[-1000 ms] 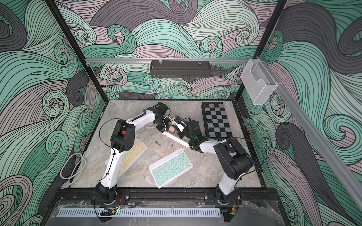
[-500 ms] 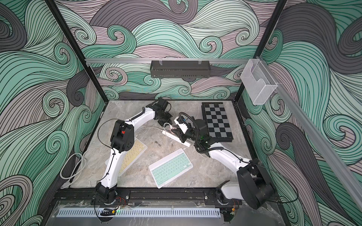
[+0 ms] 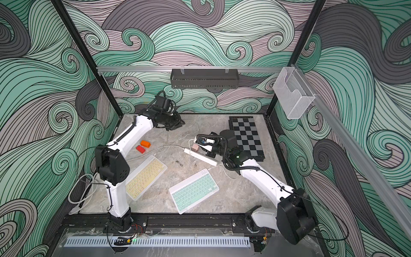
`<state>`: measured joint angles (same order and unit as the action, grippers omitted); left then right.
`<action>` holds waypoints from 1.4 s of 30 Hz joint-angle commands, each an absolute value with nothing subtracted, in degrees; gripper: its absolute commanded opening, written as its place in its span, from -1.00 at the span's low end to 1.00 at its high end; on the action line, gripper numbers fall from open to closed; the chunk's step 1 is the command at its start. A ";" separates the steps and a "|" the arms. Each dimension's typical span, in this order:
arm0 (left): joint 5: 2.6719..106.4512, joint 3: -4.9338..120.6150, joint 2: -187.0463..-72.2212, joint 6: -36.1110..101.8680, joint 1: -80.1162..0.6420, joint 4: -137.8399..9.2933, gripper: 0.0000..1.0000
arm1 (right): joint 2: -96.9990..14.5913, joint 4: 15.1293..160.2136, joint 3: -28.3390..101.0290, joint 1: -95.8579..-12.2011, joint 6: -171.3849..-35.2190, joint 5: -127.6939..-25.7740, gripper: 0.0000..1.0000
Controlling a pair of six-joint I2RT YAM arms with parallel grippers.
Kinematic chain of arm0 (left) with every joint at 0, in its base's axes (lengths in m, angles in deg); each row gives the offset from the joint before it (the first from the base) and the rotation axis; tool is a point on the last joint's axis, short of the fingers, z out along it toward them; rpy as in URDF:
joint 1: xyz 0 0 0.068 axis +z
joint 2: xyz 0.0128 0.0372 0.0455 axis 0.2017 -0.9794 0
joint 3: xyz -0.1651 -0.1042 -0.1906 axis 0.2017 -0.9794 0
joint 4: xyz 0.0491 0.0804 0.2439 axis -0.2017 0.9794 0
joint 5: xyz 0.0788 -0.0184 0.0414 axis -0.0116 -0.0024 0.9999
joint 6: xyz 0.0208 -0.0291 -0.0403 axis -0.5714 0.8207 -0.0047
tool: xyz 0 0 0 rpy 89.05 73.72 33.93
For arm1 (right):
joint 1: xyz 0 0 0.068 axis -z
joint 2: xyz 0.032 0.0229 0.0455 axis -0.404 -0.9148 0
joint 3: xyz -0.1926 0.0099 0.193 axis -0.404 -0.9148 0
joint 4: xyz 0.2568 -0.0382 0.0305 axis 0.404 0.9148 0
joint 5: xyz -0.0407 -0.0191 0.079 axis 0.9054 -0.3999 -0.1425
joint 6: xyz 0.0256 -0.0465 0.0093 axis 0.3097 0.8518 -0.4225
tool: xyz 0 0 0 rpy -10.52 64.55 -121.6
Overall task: Unplug the wireless keyboard
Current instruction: Remove the plug from the socket, then remove the power cord from the plug.
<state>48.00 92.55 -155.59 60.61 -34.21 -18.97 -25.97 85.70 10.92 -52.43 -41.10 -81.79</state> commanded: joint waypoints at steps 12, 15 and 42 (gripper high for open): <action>30.62 74.82 -136.62 11.03 -38.18 -23.57 0.02 | -24.59 95.24 17.95 -51.86 -31.00 -96.39 -1.00; 26.46 74.70 -135.82 8.49 -38.27 -24.59 0.01 | -24.69 95.79 17.39 -51.86 -30.19 -95.73 -1.00; 34.33 79.76 -140.73 -1.20 -44.51 -12.65 -0.22 | -26.17 96.05 18.74 -53.36 -28.17 -92.95 -1.00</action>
